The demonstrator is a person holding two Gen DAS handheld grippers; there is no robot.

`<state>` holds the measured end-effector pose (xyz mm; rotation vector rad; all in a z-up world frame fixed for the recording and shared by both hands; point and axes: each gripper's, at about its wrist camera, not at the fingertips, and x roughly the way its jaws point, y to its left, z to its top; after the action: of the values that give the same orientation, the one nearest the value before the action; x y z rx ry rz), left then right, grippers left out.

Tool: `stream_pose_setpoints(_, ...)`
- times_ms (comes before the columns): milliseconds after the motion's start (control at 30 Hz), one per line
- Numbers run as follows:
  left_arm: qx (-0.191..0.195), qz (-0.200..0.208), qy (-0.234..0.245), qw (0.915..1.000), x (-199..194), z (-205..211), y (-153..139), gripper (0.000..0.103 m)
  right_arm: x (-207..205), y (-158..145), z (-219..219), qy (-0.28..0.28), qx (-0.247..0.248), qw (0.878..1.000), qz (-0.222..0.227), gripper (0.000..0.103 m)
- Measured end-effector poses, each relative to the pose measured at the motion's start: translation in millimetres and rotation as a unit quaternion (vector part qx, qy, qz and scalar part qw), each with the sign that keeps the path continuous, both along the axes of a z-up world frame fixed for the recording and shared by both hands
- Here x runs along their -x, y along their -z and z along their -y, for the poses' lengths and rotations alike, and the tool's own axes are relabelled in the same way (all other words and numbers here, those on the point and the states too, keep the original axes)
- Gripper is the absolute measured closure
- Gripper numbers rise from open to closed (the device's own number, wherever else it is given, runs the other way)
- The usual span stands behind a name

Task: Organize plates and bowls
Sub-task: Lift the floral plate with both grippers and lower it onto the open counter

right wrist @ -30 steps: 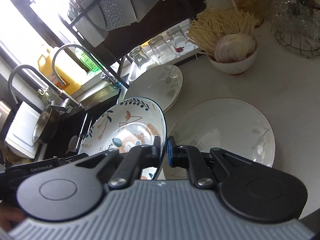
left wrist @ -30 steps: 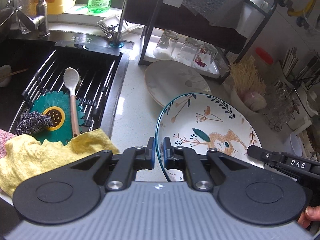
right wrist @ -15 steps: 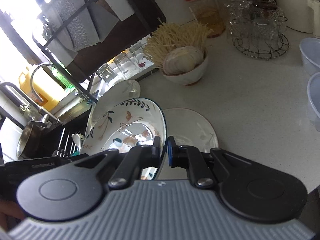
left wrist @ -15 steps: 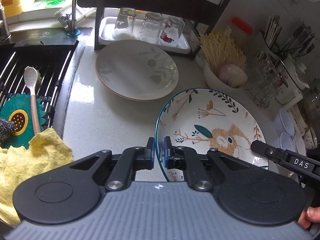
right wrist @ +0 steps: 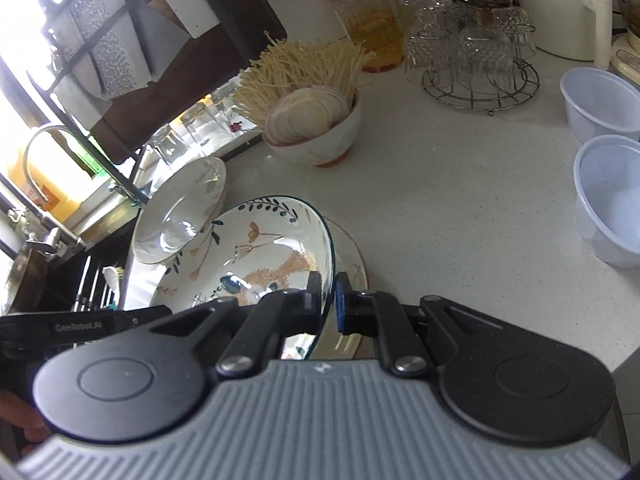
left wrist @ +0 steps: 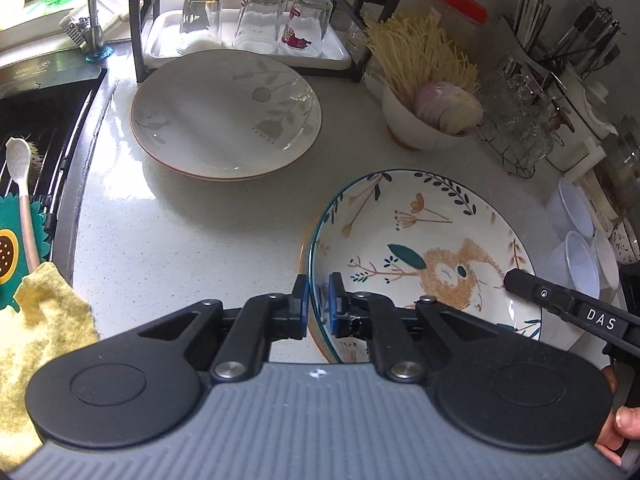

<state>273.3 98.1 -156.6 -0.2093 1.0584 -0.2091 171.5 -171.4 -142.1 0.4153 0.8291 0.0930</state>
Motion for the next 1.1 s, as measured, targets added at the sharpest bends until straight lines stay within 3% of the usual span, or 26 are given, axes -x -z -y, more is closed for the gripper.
stream_pose_setpoints(200,-0.009,-0.013,0.002,0.9999,-5.8,5.8,9.0,0.092,-3.2,6.7,-6.3,0.009,0.027,1.000,-0.003,0.093)
stream_pose_setpoints(433,-0.017,0.005,0.025,0.9995,-3.3,14.4,1.9,0.092,-6.3,7.4,-13.5,0.009,0.062,0.998,0.012,0.092)
stream_pose_setpoints(533,-0.042,0.026,0.048,0.9976,-3.3,28.9,-4.8,0.092,-8.0,7.2,-13.9,0.009,0.062,0.998,0.013,0.092)
stream_pose_setpoints(733,-0.038,0.030,0.049,0.9976,-2.6,37.8,-13.0,0.092,-11.0,12.7,-11.9,0.023,0.068,0.997,-0.008,0.092)
stream_pose_setpoints(1100,-0.044,0.051,0.029,0.9973,16.1,34.5,-31.4,0.092,-6.6,0.7,-5.1,0.018,0.051,0.998,0.011,0.091)
